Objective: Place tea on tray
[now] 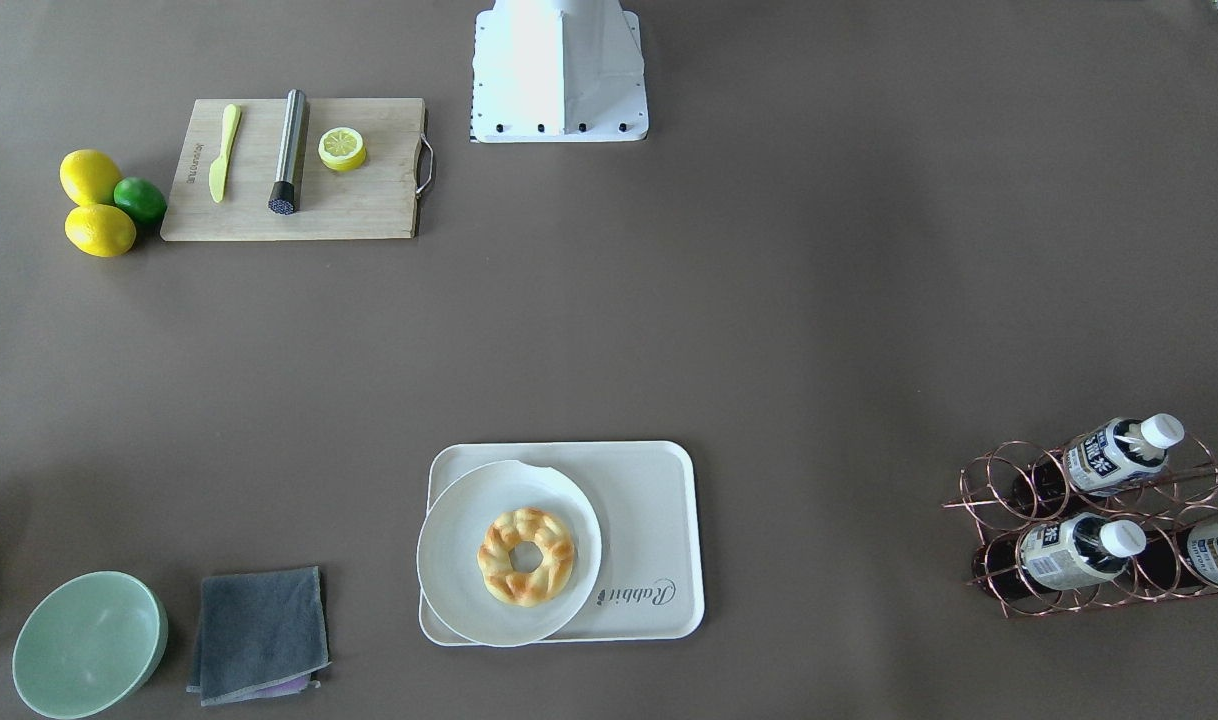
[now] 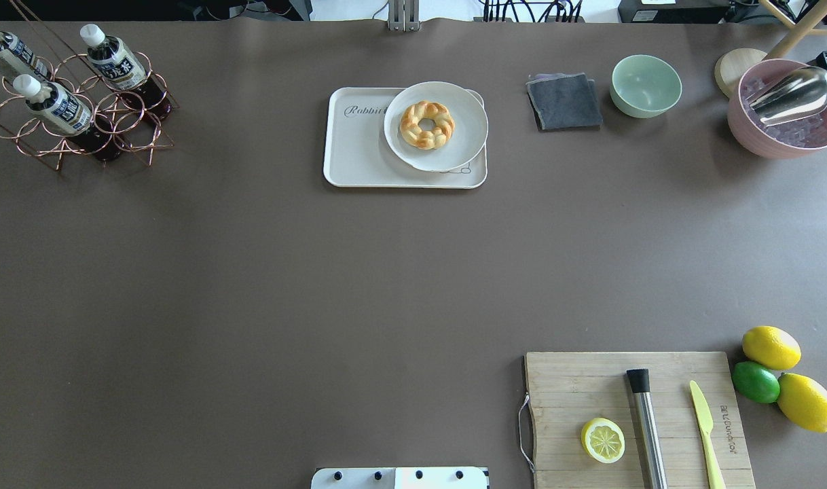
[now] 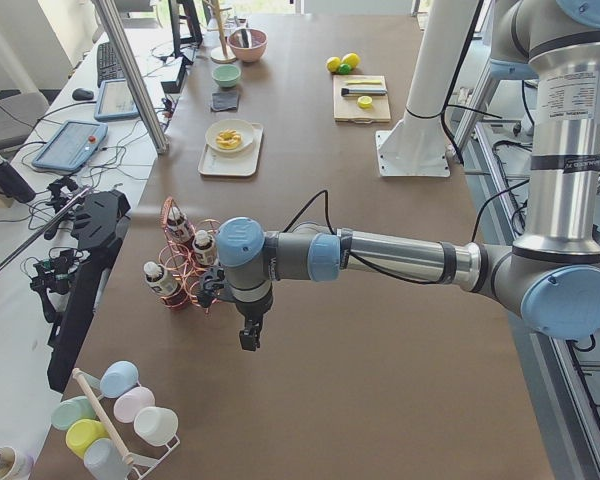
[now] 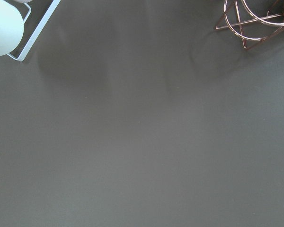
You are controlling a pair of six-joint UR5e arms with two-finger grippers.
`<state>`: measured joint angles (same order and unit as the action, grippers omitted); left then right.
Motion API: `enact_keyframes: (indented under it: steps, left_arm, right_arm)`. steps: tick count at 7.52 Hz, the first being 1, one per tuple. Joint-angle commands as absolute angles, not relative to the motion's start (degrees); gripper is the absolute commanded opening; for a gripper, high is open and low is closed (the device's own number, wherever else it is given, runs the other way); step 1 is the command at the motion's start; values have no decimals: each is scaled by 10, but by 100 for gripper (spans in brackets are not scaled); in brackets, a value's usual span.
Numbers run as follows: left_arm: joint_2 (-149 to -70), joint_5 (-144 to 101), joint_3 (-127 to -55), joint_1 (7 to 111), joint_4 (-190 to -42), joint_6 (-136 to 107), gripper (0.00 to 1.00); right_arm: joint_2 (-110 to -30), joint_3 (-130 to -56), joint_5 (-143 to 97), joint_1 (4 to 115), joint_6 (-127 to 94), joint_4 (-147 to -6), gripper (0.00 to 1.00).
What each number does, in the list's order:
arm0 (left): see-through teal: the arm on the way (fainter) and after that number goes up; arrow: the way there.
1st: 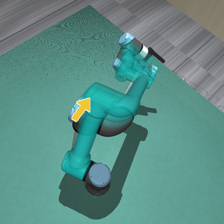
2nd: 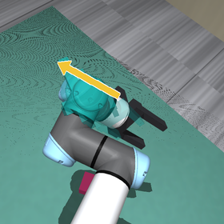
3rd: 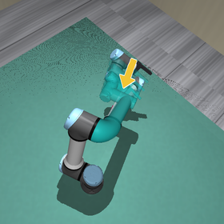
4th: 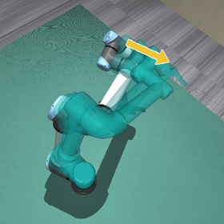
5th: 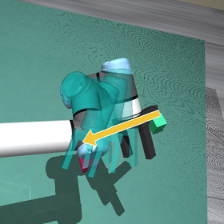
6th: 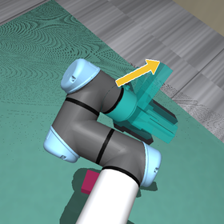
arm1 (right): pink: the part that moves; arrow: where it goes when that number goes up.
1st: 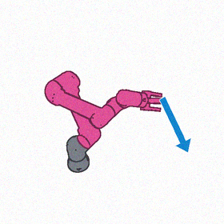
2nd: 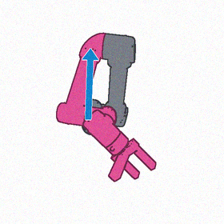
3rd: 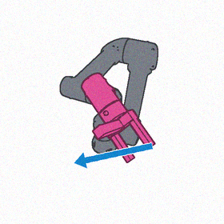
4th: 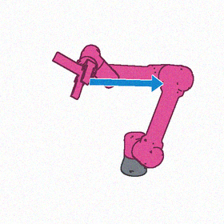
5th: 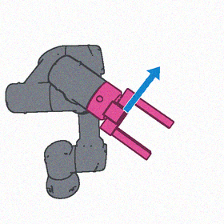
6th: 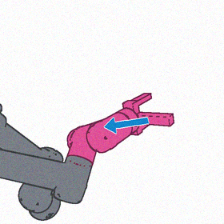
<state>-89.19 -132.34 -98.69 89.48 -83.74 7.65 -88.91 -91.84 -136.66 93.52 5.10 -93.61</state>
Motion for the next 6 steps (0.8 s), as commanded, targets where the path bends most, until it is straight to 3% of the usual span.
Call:
enact_keyframes:
  steps: [1, 6]
  left_arm:
    - [-885, -1366, -1082, 897, -842, 76, 98]
    - [-899, -1409, -1056, 890, -1031, -100, 98]
  right_arm:
    - [-890, -918, -1367, 935, 51, -936, 100]
    - [-889, -921, -1364, 941, 52, -936, 100]
